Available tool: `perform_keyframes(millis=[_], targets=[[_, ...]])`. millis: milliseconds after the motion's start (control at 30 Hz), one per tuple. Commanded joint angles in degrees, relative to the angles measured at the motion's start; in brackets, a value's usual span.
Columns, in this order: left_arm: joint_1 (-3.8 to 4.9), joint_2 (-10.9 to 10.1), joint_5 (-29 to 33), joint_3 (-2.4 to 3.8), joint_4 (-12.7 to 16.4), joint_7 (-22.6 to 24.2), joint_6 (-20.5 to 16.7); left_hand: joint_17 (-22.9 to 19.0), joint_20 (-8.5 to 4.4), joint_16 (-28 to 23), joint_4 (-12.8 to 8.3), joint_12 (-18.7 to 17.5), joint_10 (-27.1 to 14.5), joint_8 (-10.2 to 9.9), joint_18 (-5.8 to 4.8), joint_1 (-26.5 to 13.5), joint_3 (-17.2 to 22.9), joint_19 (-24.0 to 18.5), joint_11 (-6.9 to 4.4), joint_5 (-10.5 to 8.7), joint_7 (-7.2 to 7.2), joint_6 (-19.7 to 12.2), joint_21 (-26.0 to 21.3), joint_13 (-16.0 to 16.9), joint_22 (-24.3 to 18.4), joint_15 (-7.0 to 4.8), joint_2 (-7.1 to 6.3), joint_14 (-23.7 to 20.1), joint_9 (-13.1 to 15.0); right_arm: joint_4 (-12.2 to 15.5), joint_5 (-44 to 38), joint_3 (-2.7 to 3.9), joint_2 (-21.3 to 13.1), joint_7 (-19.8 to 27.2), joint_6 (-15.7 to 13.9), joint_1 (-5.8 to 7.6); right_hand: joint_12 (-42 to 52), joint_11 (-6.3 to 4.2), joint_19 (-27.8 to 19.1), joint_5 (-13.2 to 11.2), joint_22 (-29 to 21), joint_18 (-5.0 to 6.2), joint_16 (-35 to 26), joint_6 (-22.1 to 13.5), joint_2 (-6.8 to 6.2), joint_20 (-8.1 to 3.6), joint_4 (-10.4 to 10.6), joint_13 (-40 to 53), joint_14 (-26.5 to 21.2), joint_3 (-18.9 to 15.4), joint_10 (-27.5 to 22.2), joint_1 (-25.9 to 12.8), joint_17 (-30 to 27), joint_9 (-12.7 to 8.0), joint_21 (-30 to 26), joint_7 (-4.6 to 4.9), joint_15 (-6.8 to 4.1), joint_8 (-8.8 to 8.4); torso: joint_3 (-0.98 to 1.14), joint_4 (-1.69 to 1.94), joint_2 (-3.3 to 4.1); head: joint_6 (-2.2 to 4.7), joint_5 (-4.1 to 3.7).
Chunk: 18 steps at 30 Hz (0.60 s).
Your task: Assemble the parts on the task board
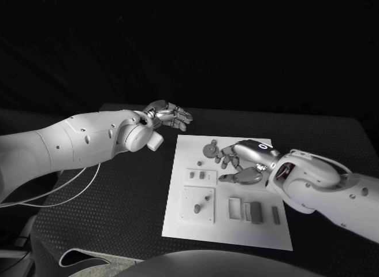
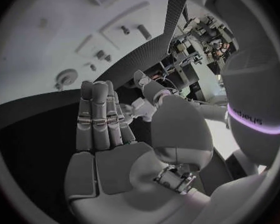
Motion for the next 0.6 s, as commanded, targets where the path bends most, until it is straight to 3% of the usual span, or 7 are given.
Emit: perform_keyframes(millis=[33,67,100,133,233,400,600], targets=[[0.09,0.09,-0.09,0.04,-0.28,0.69,0.39,0.1,0.22,-0.29,0.05,0.41,-0.01,0.37,0.18,-0.45,-0.33,-0.17,-0.16,-0.05,-0.06,-0.3,0.35,0.05,-0.1,0.27,0.1,0.14,0.0,-1.12,14.52,0.0,-1.8,-5.0,6.27,1.85,5.67,-1.84,0.92,-0.15,1.38,0.55,1.02,1.36,1.46,-0.03,0.62,4.89,0.7,-1.43,5.26,-1.52,-0.08,0.79,0.65,-1.5,-1.7,1.14,-0.09,-0.11,-0.11,0.83,-1.26],[0.09,0.15,-0.09,0.04,-0.39,0.69,0.39,0.13,0.22,-0.3,0.07,0.53,0.15,0.44,0.18,-0.46,-0.34,-0.16,-0.24,-0.05,-0.09,-0.24,0.36,0.1,-0.11,0.26,0.12,0.17,0.0,-1.25,15.56,0.0,-2.71,-6.72,8.61,2.35,9.51,-2.47,2.02,-0.24,1.37,0.55,4.09,1.81,1.52,-0.59,0.67,8.71,2.34,-2.15,5.07,-1.67,1.56,1.29,1.52,-2.78,-2.54,1.56,-0.13,-0.12,-0.14,0.96,-1.48],[0.09,0.2,-0.09,0.03,-0.47,0.74,0.36,0.15,0.21,-0.31,0.08,0.62,0.26,0.49,0.19,-0.46,-0.34,-0.15,-0.29,-0.05,-0.12,-0.18,0.36,0.14,-0.12,0.25,0.13,0.18,0.01,-1.18,16.51,0.0,-3.54,-8.87,11.47,2.75,14.94,-3.34,3.25,0.79,1.54,0.55,7.86,2.76,1.47,-0.97,0.96,13.08,4.03,-3.01,6.86,-2.15,3.8,1.9,2.5,-3.83,-2.16,2.24,-0.15,-0.12,-0.14,1.06,-1.66],[0.08,0.2,-0.08,0.03,-0.5,0.75,0.4,0.17,0.21,-0.31,0.09,0.66,0.3,0.52,0.18,-0.47,-0.35,-0.15,-0.32,-0.05,-0.14,-0.15,0.37,0.16,-0.12,0.25,0.13,0.19,0.01,-1.01,17.47,-0.01,-4.22,-10.58,13.44,3.08,28.49,-3.23,2.86,-0.41,1.28,0.55,12.69,2.48,2.0,-2.32,1.35,27.38,0.1,-2.96,-3.91,-2.28,7.65,3.41,3.46,-3.6,-3.1,2.61,-0.18,-0.13,-0.17,1.13,-1.85],[0.08,0.25,-0.07,0.02,-0.62,0.79,0.47,0.19,0.21,-0.32,0.11,0.74,0.39,0.58,0.18,-0.48,-0.35,-0.14,-0.37,-0.05,-0.17,-0.09,0.37,0.19,-0.13,0.24,0.15,0.21,0.02,0.81,18.13,-0.02,-6.83,-16.3,22.07,3.53,44.45,-3.79,3.63,-0.19,1.57,0.55,19.51,2.76,1.58,-2.63,3.87,42.68,0.38,-2.72,-11.8,-4.76,10.38,5.97,7.19,-3.38,-3.67,3.29,-0.18,-0.22,-0.25,1.31,-2.36],[0.06,0.34,-0.06,-0.06,-1.12,0.77,0.39,0.21,0.21,-0.33,0.13,0.79,0.43,0.62,0.18,-0.51,-0.37,-0.13,-0.39,-0.05,-0.19,-0.04,0.37,0.21,-0.14,0.24,0.16,0.21,0.02,3.07,22.55,-0.37,-9.5,-22.35,26.11,3.52,48.73,-4.18,4.0,-0.08,1.54,0.55,24.04,3.72,1.47,-3.38,7.62,45.94,0.71,-1.71,-12.13,-7.49,11.48,8.43,10.06,-3.84,-4.18,4.18,-0.1,-0.37,-0.26,1.49,-2.74],[0.02,0.45,-0.06,-0.16,-1.3,0.81,0.47,0.22,0.21,-0.33,0.15,0.81,0.44,0.64,0.18,-0.53,-0.38,-0.13,-0.4,-0.05,-0.2,-0.03,0.37,0.22,-0.14,0.24,0.16,0.22,0.02,4.53,23.37,-2.36,-12.59,-27.96,29.05,3.5,51.72,-5.04,4.39,-0.18,1.49,0.55,28.52,5.27,1.54,-4.65,13.02,47.85,0.89,-1.6,-11.54,-12.5,12.45,10.71,13.24,-4.71,-4.98,4.72,-0.1,-0.69,-0.46,1.37,-3.22]])
